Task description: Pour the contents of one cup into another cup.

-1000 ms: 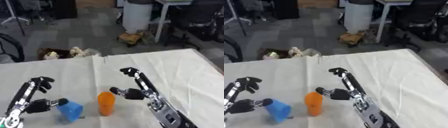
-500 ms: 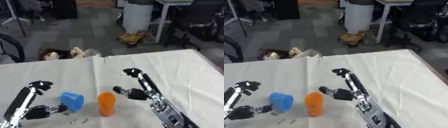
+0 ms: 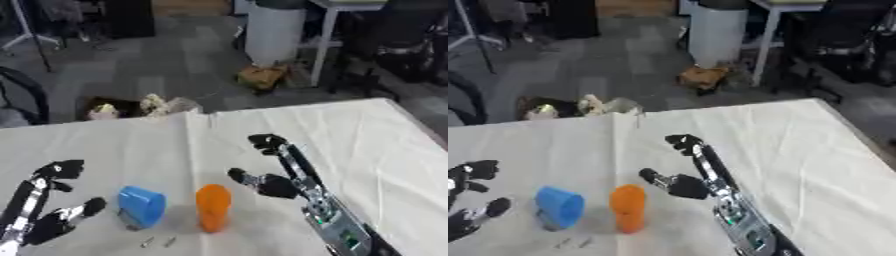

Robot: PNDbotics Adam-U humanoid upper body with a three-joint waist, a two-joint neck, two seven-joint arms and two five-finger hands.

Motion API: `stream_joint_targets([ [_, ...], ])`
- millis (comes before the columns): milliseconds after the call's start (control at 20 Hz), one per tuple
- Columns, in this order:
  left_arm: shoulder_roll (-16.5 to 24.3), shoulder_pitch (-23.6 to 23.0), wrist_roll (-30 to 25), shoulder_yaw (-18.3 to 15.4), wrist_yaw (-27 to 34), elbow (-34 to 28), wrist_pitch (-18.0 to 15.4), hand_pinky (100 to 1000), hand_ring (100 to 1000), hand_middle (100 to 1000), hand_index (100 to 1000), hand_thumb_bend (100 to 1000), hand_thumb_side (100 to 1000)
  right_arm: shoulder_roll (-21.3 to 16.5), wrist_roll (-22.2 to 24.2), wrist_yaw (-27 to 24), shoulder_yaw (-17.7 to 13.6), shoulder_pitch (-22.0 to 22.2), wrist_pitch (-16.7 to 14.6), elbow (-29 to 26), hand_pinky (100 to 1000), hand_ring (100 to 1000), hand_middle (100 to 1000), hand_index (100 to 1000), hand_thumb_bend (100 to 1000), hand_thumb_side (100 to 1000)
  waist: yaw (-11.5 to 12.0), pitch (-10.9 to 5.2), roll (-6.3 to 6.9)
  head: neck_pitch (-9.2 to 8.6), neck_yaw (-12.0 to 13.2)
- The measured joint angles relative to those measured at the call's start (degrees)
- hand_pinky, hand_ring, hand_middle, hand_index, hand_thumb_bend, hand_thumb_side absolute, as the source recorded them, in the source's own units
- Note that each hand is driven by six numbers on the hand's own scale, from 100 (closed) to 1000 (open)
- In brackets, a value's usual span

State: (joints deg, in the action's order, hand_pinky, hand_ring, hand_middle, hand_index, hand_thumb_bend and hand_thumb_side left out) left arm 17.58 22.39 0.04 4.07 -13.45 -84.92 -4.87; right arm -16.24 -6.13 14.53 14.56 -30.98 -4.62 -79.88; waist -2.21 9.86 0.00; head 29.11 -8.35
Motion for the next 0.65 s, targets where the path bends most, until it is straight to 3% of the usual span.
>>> stream_joint_targets([
  [350,0.23,-2.96,-1.95,-2.36,4.36,-1.91,0.75,638,755,722,834,1000,824,-1.84,0.82,-2.59,-1.59,2.29,0.31,-3.34,771,784,753,835,630,559,-0.14,0.03,-0.13,0.1,0.86],
  [650,-0.21,-4.66,-1.09,-3.94,4.55,-2.82,1.49,641,758,725,821,1000,897,-2.95,0.19,-4.12,-3.77,4.36,0.83,-5.65,774,787,755,833,618,562,0.21,0.71,-0.13,2.08,3.03],
])
